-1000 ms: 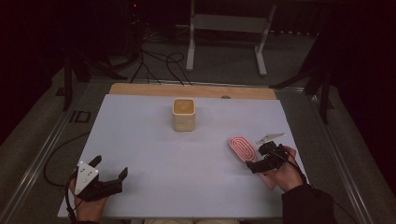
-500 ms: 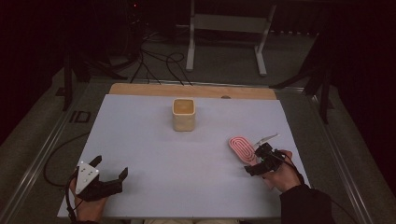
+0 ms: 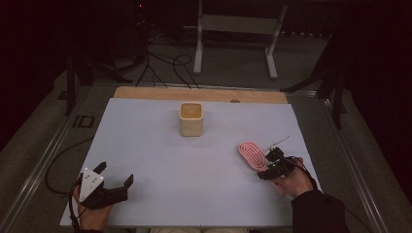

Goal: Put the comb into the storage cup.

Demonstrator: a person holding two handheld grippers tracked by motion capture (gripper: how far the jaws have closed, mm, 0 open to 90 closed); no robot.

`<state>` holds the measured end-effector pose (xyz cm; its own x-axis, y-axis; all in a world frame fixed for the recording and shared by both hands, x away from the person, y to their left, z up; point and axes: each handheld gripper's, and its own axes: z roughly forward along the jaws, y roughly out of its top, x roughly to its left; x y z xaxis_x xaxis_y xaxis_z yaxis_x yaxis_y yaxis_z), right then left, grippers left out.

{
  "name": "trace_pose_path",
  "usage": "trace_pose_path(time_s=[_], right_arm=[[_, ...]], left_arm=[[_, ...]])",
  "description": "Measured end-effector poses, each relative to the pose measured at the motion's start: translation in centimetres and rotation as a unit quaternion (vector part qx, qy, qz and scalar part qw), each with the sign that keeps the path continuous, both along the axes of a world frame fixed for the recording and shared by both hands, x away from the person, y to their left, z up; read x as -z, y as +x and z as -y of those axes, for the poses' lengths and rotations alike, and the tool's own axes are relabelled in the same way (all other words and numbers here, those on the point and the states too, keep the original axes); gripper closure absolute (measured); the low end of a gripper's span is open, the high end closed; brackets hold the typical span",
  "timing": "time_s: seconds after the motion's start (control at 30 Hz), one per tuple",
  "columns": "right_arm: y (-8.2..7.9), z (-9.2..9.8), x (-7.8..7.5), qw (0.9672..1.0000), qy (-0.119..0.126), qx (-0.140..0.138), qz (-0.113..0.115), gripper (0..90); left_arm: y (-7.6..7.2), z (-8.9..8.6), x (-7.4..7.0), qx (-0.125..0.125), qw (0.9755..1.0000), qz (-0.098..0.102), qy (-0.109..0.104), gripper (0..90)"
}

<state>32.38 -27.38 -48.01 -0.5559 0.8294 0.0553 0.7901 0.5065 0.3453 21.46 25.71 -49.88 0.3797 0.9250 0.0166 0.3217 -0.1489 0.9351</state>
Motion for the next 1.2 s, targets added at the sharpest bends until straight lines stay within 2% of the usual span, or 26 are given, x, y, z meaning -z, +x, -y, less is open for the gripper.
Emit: trace_pose_path(time_s=[0.2,0.4,0.5,0.53,0.73,1.2], right_arm=[[0.1,0.0,0.5,0.9999,-0.004,0.008,-0.010,51.9],[0.3,-0.5,0.8,0.9999,-0.009,0.002,-0.015,56.7],[0.3,-0.6,0.9,0.9999,-0.010,0.001,-0.013,57.1],[0.2,-1.0,1.1,0.9997,-0.019,0.000,-0.014,58.5],[0.2,-1.2,1.1,0.9994,-0.034,0.000,-0.009,63.0],[0.2,-1.2,1.3,0.9993,-0.039,-0.001,0.001,66.1]], left_arm=[[0.0,0.0,0.0,0.001,1.0000,-0.001,0.001,0.0],[0.0,0.1,0.0,0.001,1.0000,-0.001,0.001,0.0],[0.0,0.0,0.0,0.001,1.0000,-0.001,0.002,0.0],[0.0,0.0,0.0,0.000,1.0000,0.000,0.001,0.0],[0.0,0.0,0.0,0.001,1.0000,0.000,0.002,0.0],[0.0,0.1,0.0,0.001,1.0000,-0.001,0.003,0.0]])
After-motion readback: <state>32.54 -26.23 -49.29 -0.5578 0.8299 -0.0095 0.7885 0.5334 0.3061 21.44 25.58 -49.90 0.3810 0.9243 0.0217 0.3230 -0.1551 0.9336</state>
